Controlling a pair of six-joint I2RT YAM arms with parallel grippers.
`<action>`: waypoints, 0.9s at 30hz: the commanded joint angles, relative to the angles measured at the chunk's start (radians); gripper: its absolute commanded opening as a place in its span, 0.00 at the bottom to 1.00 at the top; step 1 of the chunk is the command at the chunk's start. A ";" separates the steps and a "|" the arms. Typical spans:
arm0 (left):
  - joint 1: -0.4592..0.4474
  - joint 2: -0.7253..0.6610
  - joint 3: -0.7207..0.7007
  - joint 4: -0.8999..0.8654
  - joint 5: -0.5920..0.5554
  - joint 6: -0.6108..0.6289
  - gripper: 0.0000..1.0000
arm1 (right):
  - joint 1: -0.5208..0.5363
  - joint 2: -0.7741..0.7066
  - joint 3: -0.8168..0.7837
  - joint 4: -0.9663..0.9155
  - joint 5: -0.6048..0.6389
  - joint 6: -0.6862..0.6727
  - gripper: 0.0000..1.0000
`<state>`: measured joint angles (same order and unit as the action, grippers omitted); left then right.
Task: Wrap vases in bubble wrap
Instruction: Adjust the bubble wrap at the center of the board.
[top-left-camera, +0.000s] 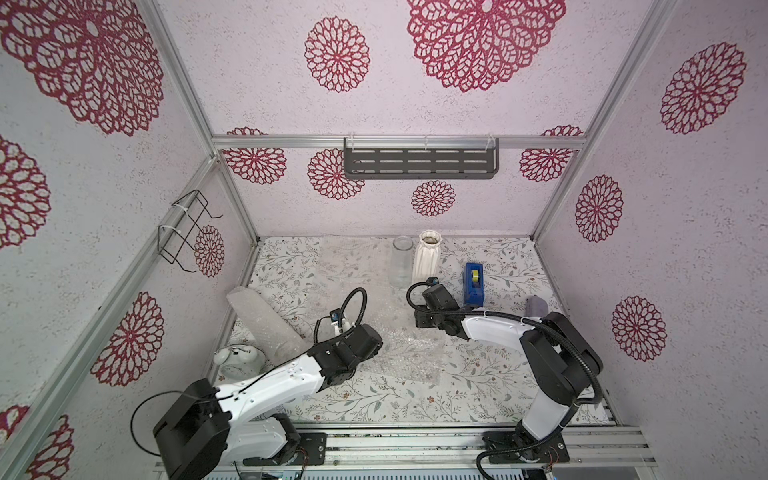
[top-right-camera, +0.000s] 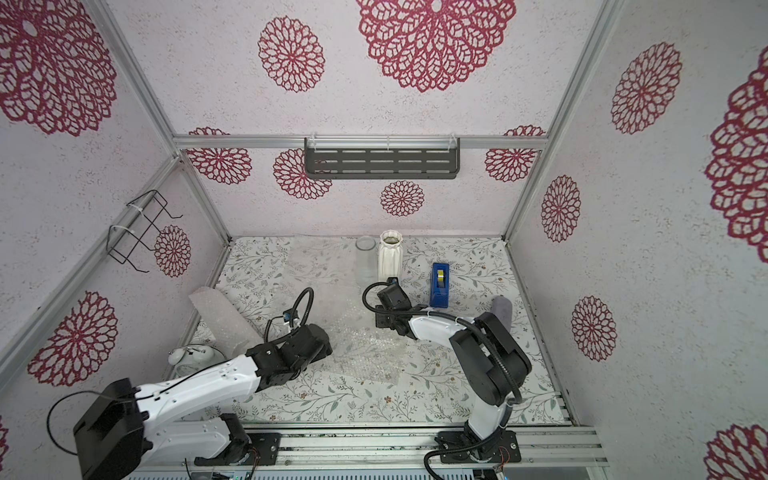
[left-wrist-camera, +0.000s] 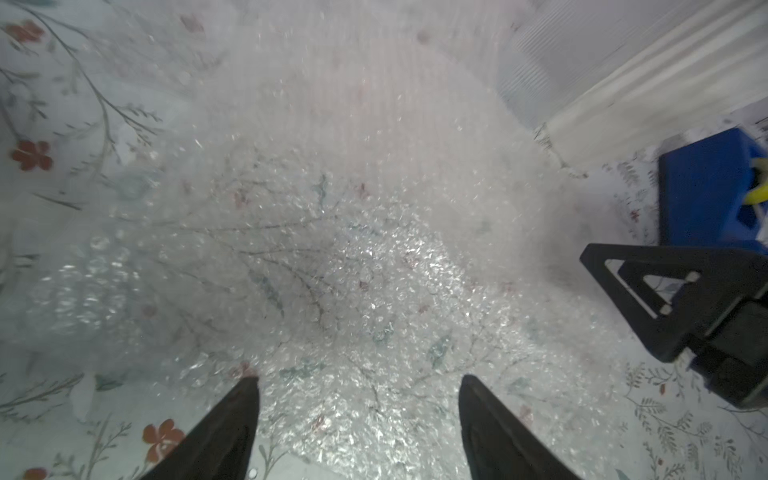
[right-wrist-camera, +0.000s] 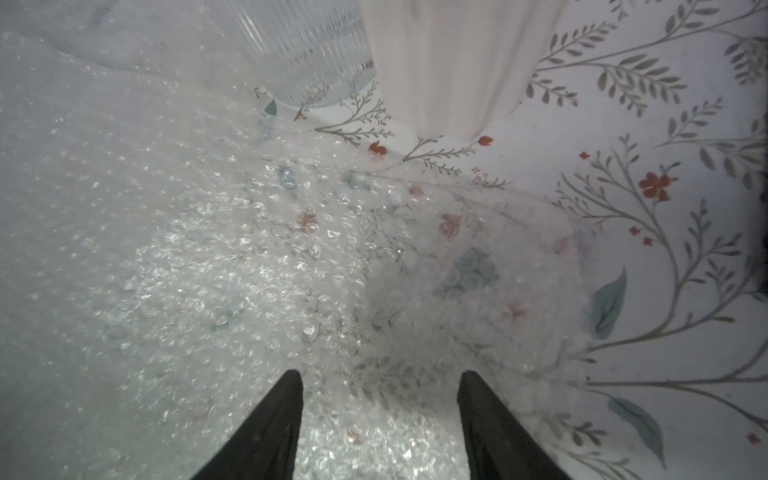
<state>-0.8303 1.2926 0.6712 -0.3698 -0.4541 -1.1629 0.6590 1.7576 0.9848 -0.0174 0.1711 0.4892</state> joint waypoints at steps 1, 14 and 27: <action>0.046 0.072 0.007 0.148 0.117 0.020 0.76 | -0.001 0.020 0.018 0.008 0.023 -0.017 0.62; 0.238 0.293 0.029 0.254 0.278 0.100 0.70 | 0.032 -0.207 -0.318 0.015 0.050 0.090 0.60; 0.282 0.320 0.202 0.142 0.269 0.297 0.70 | 0.264 -0.444 -0.407 -0.071 0.085 0.281 0.60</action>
<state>-0.5533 1.6600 0.8536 -0.1623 -0.1516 -0.9287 0.9188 1.3575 0.5423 -0.0532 0.2237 0.7273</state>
